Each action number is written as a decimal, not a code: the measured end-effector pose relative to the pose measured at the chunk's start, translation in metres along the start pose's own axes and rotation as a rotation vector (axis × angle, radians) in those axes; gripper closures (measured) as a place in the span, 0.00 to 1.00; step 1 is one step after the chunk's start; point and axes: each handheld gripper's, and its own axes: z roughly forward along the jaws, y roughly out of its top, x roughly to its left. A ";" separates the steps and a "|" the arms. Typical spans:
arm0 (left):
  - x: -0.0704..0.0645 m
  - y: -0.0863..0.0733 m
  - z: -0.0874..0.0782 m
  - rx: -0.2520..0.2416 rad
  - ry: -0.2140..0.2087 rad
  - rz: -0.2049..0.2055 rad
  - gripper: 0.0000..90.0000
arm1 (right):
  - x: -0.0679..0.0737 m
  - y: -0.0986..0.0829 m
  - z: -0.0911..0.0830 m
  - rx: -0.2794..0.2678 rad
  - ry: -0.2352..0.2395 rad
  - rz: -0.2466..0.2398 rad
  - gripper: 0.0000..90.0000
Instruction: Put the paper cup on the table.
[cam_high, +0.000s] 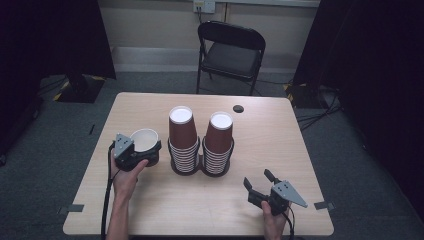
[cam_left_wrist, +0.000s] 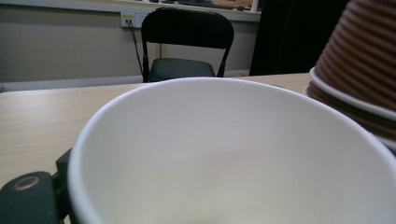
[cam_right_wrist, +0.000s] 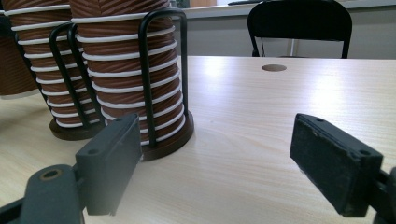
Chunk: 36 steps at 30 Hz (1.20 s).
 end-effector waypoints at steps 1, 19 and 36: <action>0.002 -0.001 0.003 0.007 0.000 -0.002 0.09 | 0.000 0.000 0.000 0.004 -0.001 -0.001 0.18; 0.013 -0.020 0.031 0.046 -0.030 -0.019 0.08 | 0.001 0.001 0.001 0.017 0.008 -0.010 0.18; 0.005 -0.025 0.027 0.166 -0.002 0.067 0.10 | 0.000 0.000 0.001 0.015 0.000 -0.005 0.18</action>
